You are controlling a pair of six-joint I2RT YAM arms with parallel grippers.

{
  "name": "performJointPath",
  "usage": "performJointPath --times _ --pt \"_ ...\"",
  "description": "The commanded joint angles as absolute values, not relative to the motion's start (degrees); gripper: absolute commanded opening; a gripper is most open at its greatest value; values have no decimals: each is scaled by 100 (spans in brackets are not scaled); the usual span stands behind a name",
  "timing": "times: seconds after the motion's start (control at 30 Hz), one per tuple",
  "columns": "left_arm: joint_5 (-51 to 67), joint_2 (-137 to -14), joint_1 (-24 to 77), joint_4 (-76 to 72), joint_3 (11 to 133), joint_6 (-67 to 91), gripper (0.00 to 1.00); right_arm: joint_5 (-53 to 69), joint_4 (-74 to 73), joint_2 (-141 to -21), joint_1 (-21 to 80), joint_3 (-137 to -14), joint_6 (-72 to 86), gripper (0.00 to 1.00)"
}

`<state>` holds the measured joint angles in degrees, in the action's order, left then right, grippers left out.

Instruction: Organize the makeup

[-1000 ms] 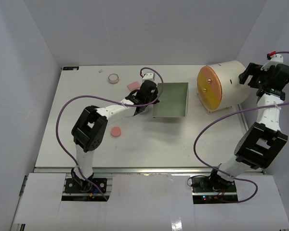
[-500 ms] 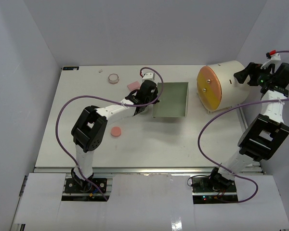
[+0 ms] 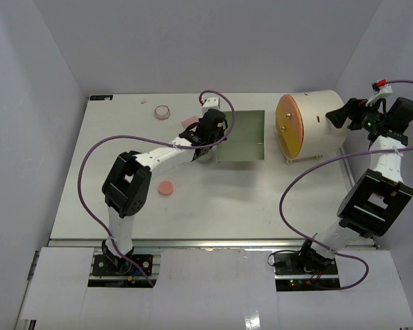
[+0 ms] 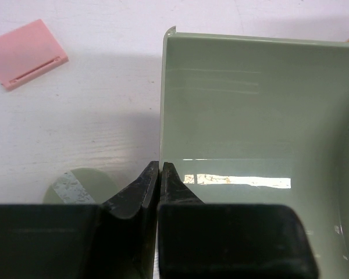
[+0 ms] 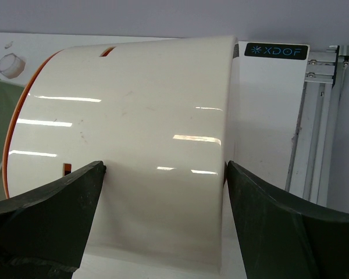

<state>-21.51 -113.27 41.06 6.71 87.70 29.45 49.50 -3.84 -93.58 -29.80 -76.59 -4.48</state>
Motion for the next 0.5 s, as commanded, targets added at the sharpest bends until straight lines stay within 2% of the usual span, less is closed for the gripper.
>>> performJointPath --times 0.0,0.23,0.47 --pt "-2674 -11342 4164 919 9340 2717 6 5273 -1315 -9302 -2644 -7115 -489 90" --pt "-3395 -12042 4410 1628 10442 2037 7 5219 -1125 -8877 -2379 -6727 -272 90" --pt "-3885 -12340 4561 1965 10817 1815 9 4994 -666 -8483 -2200 -6253 178 90"
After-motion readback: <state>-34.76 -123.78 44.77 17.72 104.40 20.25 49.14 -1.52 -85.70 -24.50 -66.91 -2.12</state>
